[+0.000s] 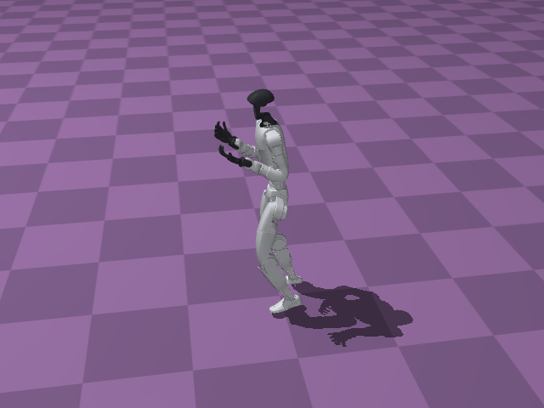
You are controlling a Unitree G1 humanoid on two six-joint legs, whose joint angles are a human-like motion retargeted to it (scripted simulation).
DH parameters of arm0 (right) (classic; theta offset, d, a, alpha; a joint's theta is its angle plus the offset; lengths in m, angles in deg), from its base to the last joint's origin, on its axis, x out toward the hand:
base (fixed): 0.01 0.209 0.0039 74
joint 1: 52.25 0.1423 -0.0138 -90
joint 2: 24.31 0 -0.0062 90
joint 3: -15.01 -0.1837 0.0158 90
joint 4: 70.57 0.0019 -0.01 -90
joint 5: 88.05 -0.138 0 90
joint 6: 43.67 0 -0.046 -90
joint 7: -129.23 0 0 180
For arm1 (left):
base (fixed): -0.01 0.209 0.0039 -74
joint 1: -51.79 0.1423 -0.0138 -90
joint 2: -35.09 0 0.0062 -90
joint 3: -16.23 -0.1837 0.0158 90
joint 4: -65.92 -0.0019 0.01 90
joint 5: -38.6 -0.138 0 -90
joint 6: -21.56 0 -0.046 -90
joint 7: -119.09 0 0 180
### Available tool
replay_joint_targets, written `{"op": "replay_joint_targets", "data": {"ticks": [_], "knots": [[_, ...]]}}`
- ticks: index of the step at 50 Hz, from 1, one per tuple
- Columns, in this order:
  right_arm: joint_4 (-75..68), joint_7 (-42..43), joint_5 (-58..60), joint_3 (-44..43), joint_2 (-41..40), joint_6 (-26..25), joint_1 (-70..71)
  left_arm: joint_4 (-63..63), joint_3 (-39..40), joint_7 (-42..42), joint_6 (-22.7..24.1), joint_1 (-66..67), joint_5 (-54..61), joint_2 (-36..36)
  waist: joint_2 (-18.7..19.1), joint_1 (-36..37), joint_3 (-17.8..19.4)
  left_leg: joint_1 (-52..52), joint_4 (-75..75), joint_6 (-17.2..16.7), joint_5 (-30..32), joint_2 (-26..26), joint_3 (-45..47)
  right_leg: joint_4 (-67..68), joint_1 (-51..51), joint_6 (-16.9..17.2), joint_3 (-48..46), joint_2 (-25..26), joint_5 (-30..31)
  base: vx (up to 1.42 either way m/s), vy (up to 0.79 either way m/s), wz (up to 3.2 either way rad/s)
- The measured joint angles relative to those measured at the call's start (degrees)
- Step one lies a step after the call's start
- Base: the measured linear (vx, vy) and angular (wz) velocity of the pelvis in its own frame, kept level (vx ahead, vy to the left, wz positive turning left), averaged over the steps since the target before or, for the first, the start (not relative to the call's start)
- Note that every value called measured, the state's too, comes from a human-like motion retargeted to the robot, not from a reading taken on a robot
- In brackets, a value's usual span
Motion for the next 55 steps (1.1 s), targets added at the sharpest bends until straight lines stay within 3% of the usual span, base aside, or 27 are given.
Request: {"op": "replay_joint_targets", "data": {"ticks": [2, 3, 5, 7, 8, 10, 13, 18, 20, 22, 25, 28, 30, 32, 35, 37, 38, 40, 42, 45, 48, 50, 52, 55], "knots": [[3.6, -1.6, -1.2, -0.4, -0.9, -0.6, 0.1, 2.9, 1.5, -0.1, 0.3, 3.7, -2.9, 2.5, -1.0, -0.7, -6.9, 1.9, -10.7, -0.9, 4.2, -3.0, 0.6, -4.1, -1.7, 2.3, -0.5, -0.7, 7.5, 0.18, 0.02, 0.13], [5.5, -2.7, -1.8, 0.0, -1.5, -0.8, -0.2, 4.4, 1.9, 0.4, 0.3, 4.8, -4.3, 4.1, -1.1, -1.1, -8.1, 4.2, -16.7, -2.5, 7.1, -4.6, -0.3, -7.5, -0.5, 3.0, -1.0, -0.5, 12.1, 0.19, 0.01, 0.20], [7.5, -2.2, 8.2, -0.2, 0.7, -0.6, -1.7, 5.8, 3.4, 0.5, 1.2, 7.6, -9.7, 7.6, -0.8, -1.4, -10.6, 9.2, -27.9, -5.8, 14.2, -7.4, -3.9, -12.8, 1.8, 4.4, -1.7, 0.4, 20.5, 0.16, 0.01, 0.05], [7.4, -4.7, 5.8, 1.4, 2.2, -1.9, -4.2, 6.6, 3.8, 1.4, 0.3, 11.0, -12.6, 8.6, 0.3, -1.5, -12.4, 12.6, -35.0, -8.9, 21.6, -8.4, -8.1, -14.6, 2.2, 5.3, -2.7, 1.9, 25.8, 0.10, 0.03, -0.24], [6.6, -3.9, 13.3, 1.2, 4.6, -1.8, -4.6, 6.6, 4.2, 0.9, 0.6, 12.6, -15.6, 8.9, 0.9, -1.7, -12.9, 13.8, -37.0, -10.1, 24.4, -8.5, -9.5, -14.6, 2.1, 5.2, -3.8, 2.5, 26.8, 0.05, 0.05, -0.27], [4.8, -6.8, 2.4, 4.2, 4.3, -3.3, -7.2, 6.8, 3.4, 2.4, -1.0, 15.5, -15.3, 7.4, 2.2, -2.9, -12.8, 15.9, -39.1, -12.3, 27.1, -7.7, -10.6, -12.8, 1.9, 3.9, -7.0, 3.5, 26.0, 0.00, 0.06, -0.13], [-0.2, -9.7, -2.0, 6.5, 4.3, -3.9, -11.1, 4.6, 1.0, -2.2, -3.7, 14.8, -11.2, 5.6, 3.3, -4.8, -9.5, 19.1, -39.2, -11.1, 19.5, -6.1, -9.6, -3.9, 0.7, 3.5, -9.8, 4.0, 18.9, -0.08, 0.08, 0.32], [-5.3, -3.2, 1.4, 5.4, 0.3, -0.7, -12.7, -6.0, -6.4, -4.2, 1.1, -6.5, -22.7, 2.7, -0.4, -3.5, -2.0, 13.0, -25.6, -1.4, 2.6, -8.0, -11.6, 21.5, -9.7, 1.6, -9.9, 0.3, 3.1, -0.16, 0.05, 0.52], [-1.2, -4.1, 2.5, 2.6, 1.8, -0.2, -11.3, -4.4, -5.0, -3.8, 2.0, -12.2, -19.7, 1.5, -1.5, -3.7, -2.3, 9.6, -22.5, 0.0, 3.6, -8.7, -11.5, 24.7, -13.0, -0.9, -11.1, -1.1, 4.3, -0.05, 0.01, 0.08], [4.7, -6.4, 0.7, -0.7, 4.7, -0.3, -11.1, -0.4, -2.0, -1.9, 2.6, -11.3, -16.8, 1.3, -0.1, -6.5, -5.4, 10.0, -27.2, -3.6, 10.6, -7.5, -11.6, 20.2, -12.9, -2.5, -12.8, 0.4, 10.6, 0.09, 0.02, 0.03], [10.5, -6.8, -1.4, -5.3, 8.9, 0.6, -14.1, 3.7, -1.1, -0.5, 2.2, -6.8, -16.1, 1.5, 3.4, -10.3, -9.5, 12.0, -35.5, -9.7, 23.5, -5.8, -13.9, 4.8, -8.2, -0.4, -11.8, 5.1, 19.1, 0.12, -0.02, 0.33], [11.8, -9.1, -9.0, -7.3, 9.8, -1.3, -21.5, 4.5, -3.9, -2.8, 0.0, -2.7, -24.9, 2.7, 4.8, -10.5, -10.7, 13.0, -37.8, -14.4, 29.3, -6.1, -14.0, -9.1, -2.4, 1.8, -8.2, 6.4, 21.4, 0.06, -0.06, 0.34], [9.6, -8.6, -7.8, -7.3, 9.1, -2.4, -24.5, 4.1, -6.2, -2.5, -0.6, -0.8, -25.5, 4.4, 3.6, -9.3, -10.5, 13.2, -36.8, -13.8, 27.4, -6.7, -10.3, -13.1, -1.1, 3.1, -6.8, 4.9, 23.4, -0.03, -0.06, -0.08], [6.4, -7.9, -5.2, -7.2, 7.3, -3.3, -25.4, 2.3, -7.5, -2.6, -1.3, 1.0, -25.9, 5.7, 1.9, -7.6, -8.8, 13.1, -32.0, -10.3, 21.9, -7.5, -6.2, -13.9, 0.2, 3.7, -4.8, 2.6, 23.4, -0.07, -0.05, -0.26], [2.4, -5.5, -2.3, -5.6, 4.9, -3.1, -22.0, -2.3, -7.8, -4.6, -1.6, 2.5, -25.5, 5.0, 0.2, -6.3, -4.4, 8.9, -14.2, -3.8, 10.0, -7.2, -4.1, -12.2, 2.4, 2.8, -1.6, 0.0, 12.6, -0.11, -0.03, -0.23], [0.7, -3.6, -2.8, -3.8, 4.7, -1.8, -15.1, -4.6, -5.4, -6.1, -0.6, 2.3, -23.8, 3.3, 1.5, -6.5, -1.2, 3.9, -0.4, -2.1, 3.3, -4.7, -5.8, -9.7, 2.5, -0.2, -0.5, 1.4, 4.3, -0.11, 0.02, -0.33], [0.4, -3.3, -3.8, -3.5, 5.2, -1.6, -11.5, -4.4, -3.0, -6.1, -0.5, 2.6, -21.5, 2.8, 2.5, -6.5, 0.0, 2.2, 4.0, -1.8, 1.5, -3.3, -6.7, -8.2, 1.9, -1.8, 0.0, 2.5, 2.0, -0.05, 0.06, -0.60], [2.0, -5.3, -6.2, -3.6, 6.4, -1.8, -7.3, -1.6, 0.9, -4.5, 0.0, 5.3, -17.2, 2.9, 3.0, -5.3, -1.4, -0.2, 5.6, -0.1, 1.7, -2.5, -6.3, -5.8, -1.4, -2.5, 1.5, 3.1, 2.3, 0.05, 0.10, -0.80], [6.8, -6.4, -7.4, -3.9, 6.7, -2.5, -8.4, 3.6, 1.0, -4.1, 0.6, 8.7, -13.2, 4.2, 1.8, -3.7, -4.3, 0.8, -1.6, -0.7, 5.9, -4.6, -5.4, -8.4, -2.6, 0.5, 1.7, 1.6, 8.7, 0.15, 0.10, -0.44], [12.9, -8.3, -7.2, -3.8, 5.4, -2.9, -12.8, 8.0, 1.0, -1.0, 2.5, 12.0, -10.1, 8.5, -0.9, -2.8, -7.8, 6.7, -19.9, -5.0, 13.7, -9.5, -6.7, -14.1, -1.4, 6.5, -0.1, -1.0, 20.7, 0.16, 0.12, 0.09], [13.4, -9.5, -5.7, -3.5, 5.1, -4.0, -17.3, 8.1, 1.5, 1.5, 0.5, 15.0, -10.8, 9.0, -0.5, -3.1, -10.6, 11.2, -33.8, -7.3, 20.6, -9.5, -7.8, -15.3, -1.5, 8.4, -2.6, -0.4, 27.8, 0.11, 0.15, 0.12], [11.5, -9.3, -3.4, -2.2, 5.5, -4.4, -19.2, 6.8, 2.2, 1.4, -0.5, 15.9, -14.1, 8.1, 0.6, -3.6, -11.0, 12.8, -37.7, -8.8, 24.5, -7.7, -5.9, -14.7, -1.5, 7.4, -4.7, 0.3, 28.3, 0.04, 0.16, 0.05], [8.0, -8.5, -0.6, -1.1, 5.4, -5.2, -19.2, 4.5, 3.1, 0.7, -1.8, 15.4, -17.5, 7.2, 1.8, -4.7, -9.8, 13.8, -37.8, -10.5, 24.3, -5.6, -4.2, -12.7, -1.2, 5.4, -6.1, 0.9, 25.3, -0.02, 0.17, 0.17], [0.9, -7.2, 1.0, 0.2, 6.0, -4.4, -17.9, -1.5, 1.4, -0.8, -1.7, 11.2, -21.7, 4.9, 3.4, -6.9, -5.9, 14.6, -33.5, -11.3, 14.3, -3.4, -6.1, -4.8, -1.5, 2.9, -7.1, 1.8, 15.3, -0.08, 0.19, 0.51]]}}
